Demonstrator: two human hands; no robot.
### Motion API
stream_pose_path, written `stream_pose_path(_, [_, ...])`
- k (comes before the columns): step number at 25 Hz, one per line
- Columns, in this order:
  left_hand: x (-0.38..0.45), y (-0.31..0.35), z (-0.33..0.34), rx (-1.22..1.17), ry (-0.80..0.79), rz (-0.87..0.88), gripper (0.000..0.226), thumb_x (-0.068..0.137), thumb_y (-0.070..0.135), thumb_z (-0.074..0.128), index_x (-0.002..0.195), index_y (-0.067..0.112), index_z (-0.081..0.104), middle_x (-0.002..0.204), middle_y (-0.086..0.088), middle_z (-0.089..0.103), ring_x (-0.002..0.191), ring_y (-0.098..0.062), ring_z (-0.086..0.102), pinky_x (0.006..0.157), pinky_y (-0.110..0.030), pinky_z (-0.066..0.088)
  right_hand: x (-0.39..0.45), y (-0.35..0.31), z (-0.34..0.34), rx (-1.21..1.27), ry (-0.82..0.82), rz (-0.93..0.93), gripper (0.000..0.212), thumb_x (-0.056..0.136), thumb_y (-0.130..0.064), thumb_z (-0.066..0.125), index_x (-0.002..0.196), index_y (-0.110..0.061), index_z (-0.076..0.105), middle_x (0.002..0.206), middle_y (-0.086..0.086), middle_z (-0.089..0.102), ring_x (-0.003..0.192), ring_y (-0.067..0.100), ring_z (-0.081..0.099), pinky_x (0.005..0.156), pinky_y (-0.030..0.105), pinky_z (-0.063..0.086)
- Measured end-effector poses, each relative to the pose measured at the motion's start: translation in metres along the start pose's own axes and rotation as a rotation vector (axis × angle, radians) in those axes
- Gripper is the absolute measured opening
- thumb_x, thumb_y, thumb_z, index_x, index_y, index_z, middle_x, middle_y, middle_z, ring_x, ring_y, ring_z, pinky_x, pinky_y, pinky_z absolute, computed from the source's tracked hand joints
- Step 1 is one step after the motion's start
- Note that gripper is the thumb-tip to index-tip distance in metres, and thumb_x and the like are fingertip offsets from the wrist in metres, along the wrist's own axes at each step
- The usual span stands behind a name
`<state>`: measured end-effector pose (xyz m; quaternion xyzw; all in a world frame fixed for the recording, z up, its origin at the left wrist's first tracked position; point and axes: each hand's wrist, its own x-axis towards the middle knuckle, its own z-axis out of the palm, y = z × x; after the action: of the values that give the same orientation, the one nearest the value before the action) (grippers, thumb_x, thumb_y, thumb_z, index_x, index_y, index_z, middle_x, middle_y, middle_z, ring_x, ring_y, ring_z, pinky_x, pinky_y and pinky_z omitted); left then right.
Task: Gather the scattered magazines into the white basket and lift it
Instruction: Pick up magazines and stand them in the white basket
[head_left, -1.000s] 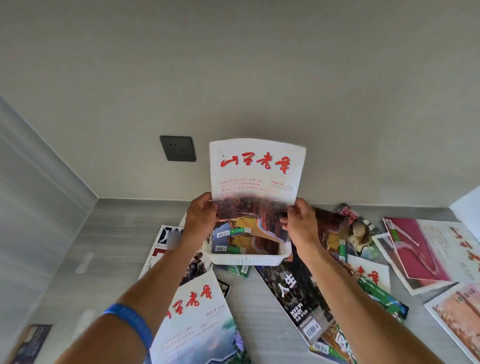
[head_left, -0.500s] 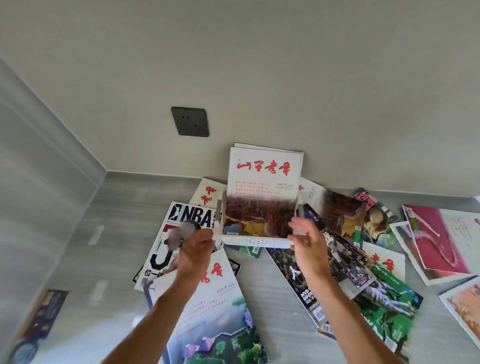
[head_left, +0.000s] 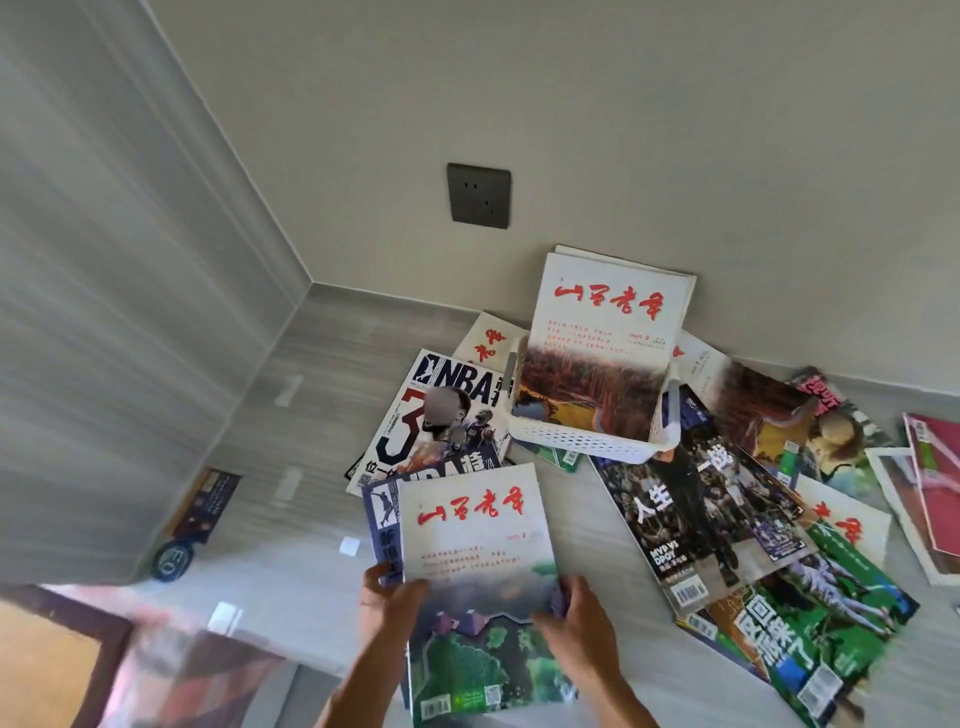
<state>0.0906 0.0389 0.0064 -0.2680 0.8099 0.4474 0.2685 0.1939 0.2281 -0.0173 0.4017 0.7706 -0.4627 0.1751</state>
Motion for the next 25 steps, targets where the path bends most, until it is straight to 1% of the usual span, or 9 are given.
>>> stream_pose_path(3, [-0.009,0.005,0.012,0.046,-0.105,0.048,0.033,0.085,-0.006,0.058,0.099,0.021,0.071,0.103,-0.014,0.071,0.073,-0.021,0.063,0.050,-0.016,0.047,0.002,0.013,-0.009,0.187,-0.018,0.097,0.026,0.072,-0.012,0.068,0.097,-0.017,0.068,0.090,0.004,0.076,0.083,0.022,0.069,0.071,0.034,0.053])
stream_pose_path(6, [-0.038,0.022,0.030,0.002,-0.194,0.315,0.033,0.090,0.004,0.055,0.083,0.034,0.068,0.085,-0.003,0.070,0.072,-0.020,0.060,0.061,-0.025,0.046,-0.005,0.017,-0.041,0.438,0.017,0.117,0.031,0.071,0.004,0.066,0.092,-0.019,0.071,0.086,-0.004,0.078,0.083,0.014,0.071,0.065,0.028,0.052])
stream_pose_path(8, [-0.053,0.044,0.033,-0.069,-0.261,0.505,0.029,0.090,0.015,0.055,0.077,0.036,0.068,0.072,0.010,0.071,0.071,-0.013,0.062,0.062,-0.026,0.048,-0.013,0.017,-0.075,0.571,0.078,0.073,0.036,0.065,0.000,0.070,0.097,-0.017,0.070,0.083,-0.006,0.078,0.077,0.011,0.072,0.064,0.026,0.050])
stream_pose_path(10, [-0.063,0.072,0.035,-0.108,-0.392,0.658,0.023,0.091,0.025,0.051,0.087,0.039,0.070,0.082,0.013,0.075,0.070,0.000,0.065,0.058,-0.016,0.051,-0.022,0.018,-0.113,0.650,0.179,-0.002,0.038,0.059,-0.007,0.072,0.096,-0.016,0.071,0.085,-0.002,0.079,0.078,0.014,0.073,0.068,0.032,0.051])
stream_pose_path(12, [-0.063,0.098,0.045,-0.133,-0.495,0.751,0.021,0.093,0.025,0.048,0.099,0.028,0.068,0.097,-0.001,0.074,0.086,-0.013,0.067,0.073,-0.026,0.056,-0.029,0.017,-0.141,0.688,0.244,-0.081,0.033,0.059,-0.009,0.070,0.090,-0.018,0.074,0.085,-0.003,0.079,0.078,0.011,0.072,0.070,0.030,0.051])
stream_pose_path(15, [-0.060,0.112,0.071,-0.086,-0.503,0.800,0.021,0.092,0.014,0.046,0.102,0.018,0.064,0.098,0.001,0.072,0.091,-0.015,0.062,0.083,-0.031,0.049,-0.039,0.017,-0.156,0.632,0.255,-0.181,0.031,0.061,-0.011,0.064,0.089,-0.020,0.075,0.084,-0.016,0.078,0.077,-0.002,0.069,0.065,0.011,0.049])
stream_pose_path(19, [-0.056,0.093,0.094,0.076,-0.490,0.763,0.046,0.092,-0.001,0.050,0.093,0.042,0.065,0.093,0.025,0.074,0.088,0.005,0.068,0.076,-0.016,0.052,-0.046,0.036,-0.145,0.517,0.392,-0.202,0.023,0.073,-0.015,0.059,0.093,-0.022,0.070,0.081,-0.021,0.073,0.070,-0.010,0.064,0.061,0.003,0.044])
stream_pose_path(22, [-0.061,0.083,0.096,0.128,-0.422,0.759,0.040,0.094,0.006,0.052,0.096,0.044,0.064,0.091,0.024,0.074,0.083,-0.001,0.071,0.070,-0.019,0.057,-0.048,0.053,-0.135,0.326,0.458,-0.128,0.016,0.089,-0.009,0.062,0.104,-0.006,0.068,0.087,0.010,0.074,0.077,0.017,0.066,0.070,0.027,0.051])
stream_pose_path(25, [-0.069,0.082,0.093,0.104,-0.284,0.802,0.035,0.093,0.008,0.056,0.088,0.041,0.065,0.076,0.003,0.075,0.056,-0.009,0.062,0.051,-0.032,0.050,-0.048,0.056,-0.139,0.215,0.443,-0.145,0.019,0.093,-0.013,0.061,0.110,-0.007,0.066,0.081,0.005,0.072,0.072,0.020,0.065,0.065,0.035,0.048])
